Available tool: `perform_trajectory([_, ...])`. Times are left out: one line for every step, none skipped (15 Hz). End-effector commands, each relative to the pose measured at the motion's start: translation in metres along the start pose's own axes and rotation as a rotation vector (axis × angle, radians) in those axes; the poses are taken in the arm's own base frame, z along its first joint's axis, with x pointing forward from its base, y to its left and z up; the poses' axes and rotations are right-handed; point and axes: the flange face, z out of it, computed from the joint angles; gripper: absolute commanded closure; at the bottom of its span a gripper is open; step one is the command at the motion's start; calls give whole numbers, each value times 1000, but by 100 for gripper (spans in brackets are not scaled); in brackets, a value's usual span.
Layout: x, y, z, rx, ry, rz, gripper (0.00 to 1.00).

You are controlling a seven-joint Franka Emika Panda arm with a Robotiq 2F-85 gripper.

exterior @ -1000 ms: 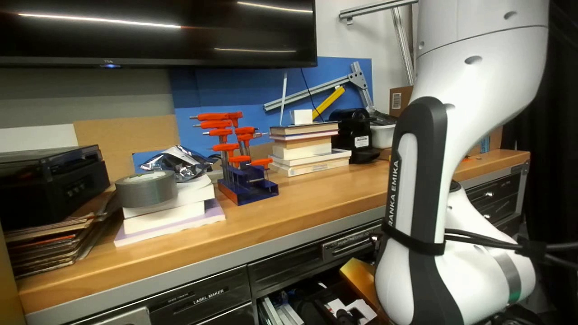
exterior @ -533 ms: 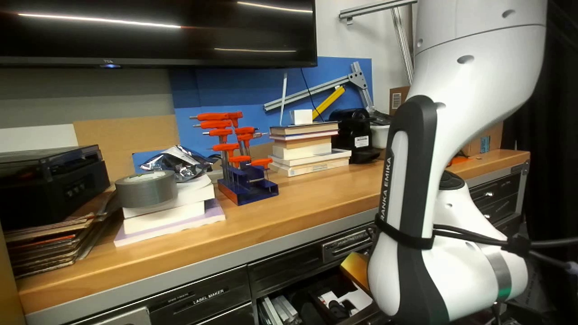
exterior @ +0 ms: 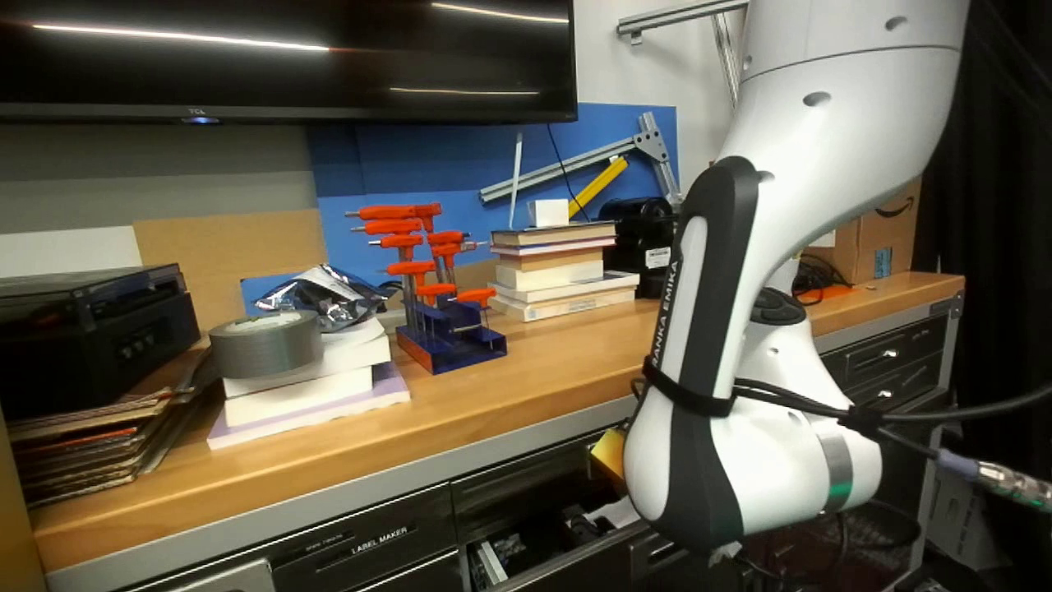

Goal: Put the blue objects into the drawer then close the drawer.

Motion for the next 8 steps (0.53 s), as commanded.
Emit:
perform_trajectory([7, -33, -12, 26, -59, -120, 0])
perform_trajectory([4, -32, -15, -41, -131, -148, 0])
perform_trajectory([-2, -26, -15, -86, -175, -160, 0])
perform_trajectory([-9, -25, -18, -129, -224, -177, 0])
perform_trajectory([-14, -24, -21, -173, -271, -194, 0])
perform_trajectory([-19, -22, -23, -220, -316, -211, 0])
perform_trajectory([-26, -18, -27, -270, -359, -227, 0])
perform_trajectory([-31, -17, -29, -322, -400, -242, 0])
